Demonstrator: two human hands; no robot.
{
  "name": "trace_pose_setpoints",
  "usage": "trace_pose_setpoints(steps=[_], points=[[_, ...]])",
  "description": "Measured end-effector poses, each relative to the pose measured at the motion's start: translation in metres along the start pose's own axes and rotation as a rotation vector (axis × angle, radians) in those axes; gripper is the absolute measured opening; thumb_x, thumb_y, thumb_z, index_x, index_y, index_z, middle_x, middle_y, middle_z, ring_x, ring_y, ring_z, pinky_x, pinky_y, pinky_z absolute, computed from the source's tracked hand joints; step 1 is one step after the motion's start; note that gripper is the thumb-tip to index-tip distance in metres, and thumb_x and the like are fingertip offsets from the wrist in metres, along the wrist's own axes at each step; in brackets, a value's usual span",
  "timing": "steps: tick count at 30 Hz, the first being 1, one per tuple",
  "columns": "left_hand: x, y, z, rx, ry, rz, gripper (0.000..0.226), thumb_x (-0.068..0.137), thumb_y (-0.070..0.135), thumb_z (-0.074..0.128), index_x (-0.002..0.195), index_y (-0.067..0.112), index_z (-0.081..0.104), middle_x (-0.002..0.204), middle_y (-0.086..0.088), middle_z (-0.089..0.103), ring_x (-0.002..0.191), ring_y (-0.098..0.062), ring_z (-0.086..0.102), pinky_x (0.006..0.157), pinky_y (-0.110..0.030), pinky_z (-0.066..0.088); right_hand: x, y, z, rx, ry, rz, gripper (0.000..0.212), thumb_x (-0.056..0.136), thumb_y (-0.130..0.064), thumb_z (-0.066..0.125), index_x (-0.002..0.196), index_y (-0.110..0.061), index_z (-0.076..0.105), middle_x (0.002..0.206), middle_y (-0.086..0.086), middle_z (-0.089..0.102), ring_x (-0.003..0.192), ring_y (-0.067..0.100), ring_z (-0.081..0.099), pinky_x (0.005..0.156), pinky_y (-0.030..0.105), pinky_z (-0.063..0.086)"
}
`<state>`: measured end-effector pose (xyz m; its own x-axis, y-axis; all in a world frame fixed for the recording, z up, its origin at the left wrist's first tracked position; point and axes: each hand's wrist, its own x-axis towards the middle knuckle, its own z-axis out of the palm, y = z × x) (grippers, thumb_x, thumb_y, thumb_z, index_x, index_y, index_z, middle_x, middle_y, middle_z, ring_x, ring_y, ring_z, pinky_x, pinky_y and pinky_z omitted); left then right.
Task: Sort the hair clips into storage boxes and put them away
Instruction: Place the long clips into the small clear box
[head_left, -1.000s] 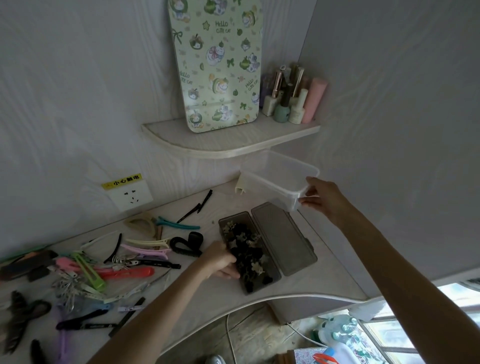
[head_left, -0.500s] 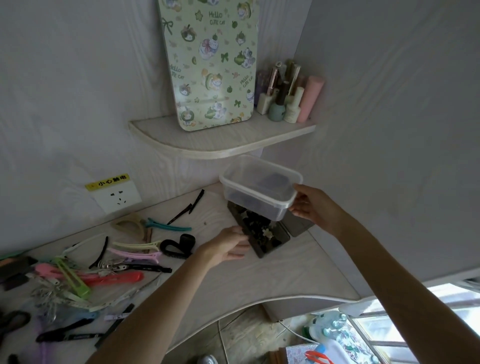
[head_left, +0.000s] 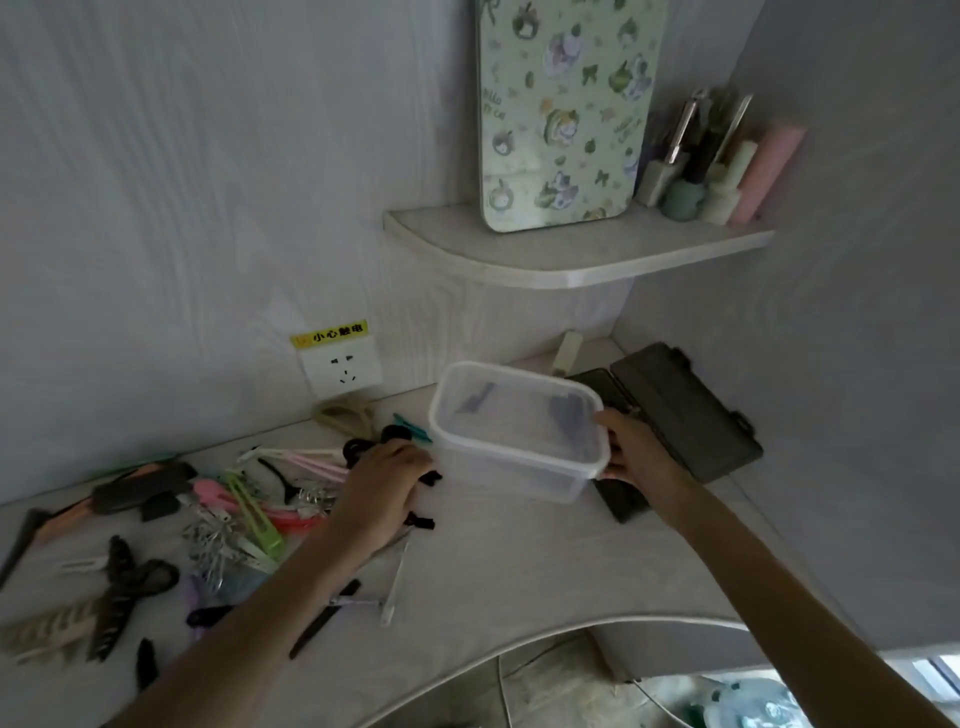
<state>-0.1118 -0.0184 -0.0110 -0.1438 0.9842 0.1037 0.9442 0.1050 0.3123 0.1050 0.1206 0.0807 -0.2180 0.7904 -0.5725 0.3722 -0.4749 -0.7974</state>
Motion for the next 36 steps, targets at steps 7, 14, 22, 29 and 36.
trace_pose_setpoints(steps=[7,14,22,29,36], points=[[-0.025,-0.027,0.0,-0.124,0.374,-0.102,0.035,0.089,0.004,0.054,0.121,0.015,0.06,0.118,-0.003,0.064,0.11,-0.021,0.056,0.092,-0.028,0.039,0.021,0.049,0.019,-0.156,0.087,-0.129,0.027,0.094,-0.021,0.043,0.072,-0.009,0.053,0.068,0.006,0.045,0.062,0.017,0.043,0.058,0.028,0.035],[-0.071,-0.002,0.012,-0.327,0.617,-0.145,0.027,0.099,0.022,0.039,0.12,0.025,0.056,0.096,0.003,0.069,0.084,-0.008,0.065,0.072,-0.013,0.043,0.011,0.092,0.019,-0.134,0.091,-0.28,0.021,0.094,-0.027,0.042,0.105,-0.01,0.049,0.078,0.005,0.05,0.072,0.021,0.051,0.06,0.028,0.043],[-0.124,0.057,0.024,-0.498,0.459,-0.21,0.024,0.097,0.032,0.042,0.099,0.02,0.063,0.081,0.012,0.066,0.072,-0.009,0.064,0.065,-0.029,0.051,-0.029,0.141,0.008,0.034,-0.109,-0.354,0.023,0.093,-0.029,0.047,0.087,-0.008,0.054,0.077,0.009,0.055,0.062,0.022,0.056,0.059,0.03,0.045],[-0.121,0.081,0.044,-0.704,0.177,-0.339,0.091,0.065,0.09,0.031,0.133,0.03,0.044,0.117,0.014,0.064,0.106,-0.011,0.061,0.1,-0.043,0.043,-0.076,0.149,-0.024,-0.501,-0.449,-0.389,0.06,0.094,-0.05,0.036,0.083,-0.003,0.071,0.086,0.011,0.074,0.059,0.015,0.064,0.055,0.02,0.047],[-0.084,0.086,0.039,-0.922,0.12,-0.386,0.026,0.089,0.034,0.055,0.109,0.018,0.055,0.099,0.005,0.064,0.086,-0.008,0.061,0.066,-0.022,0.044,-0.029,0.119,0.002,-0.635,0.015,-0.51,0.041,0.096,-0.044,0.039,0.1,-0.008,0.059,0.081,0.004,0.06,0.063,0.014,0.055,0.055,0.023,0.042]])
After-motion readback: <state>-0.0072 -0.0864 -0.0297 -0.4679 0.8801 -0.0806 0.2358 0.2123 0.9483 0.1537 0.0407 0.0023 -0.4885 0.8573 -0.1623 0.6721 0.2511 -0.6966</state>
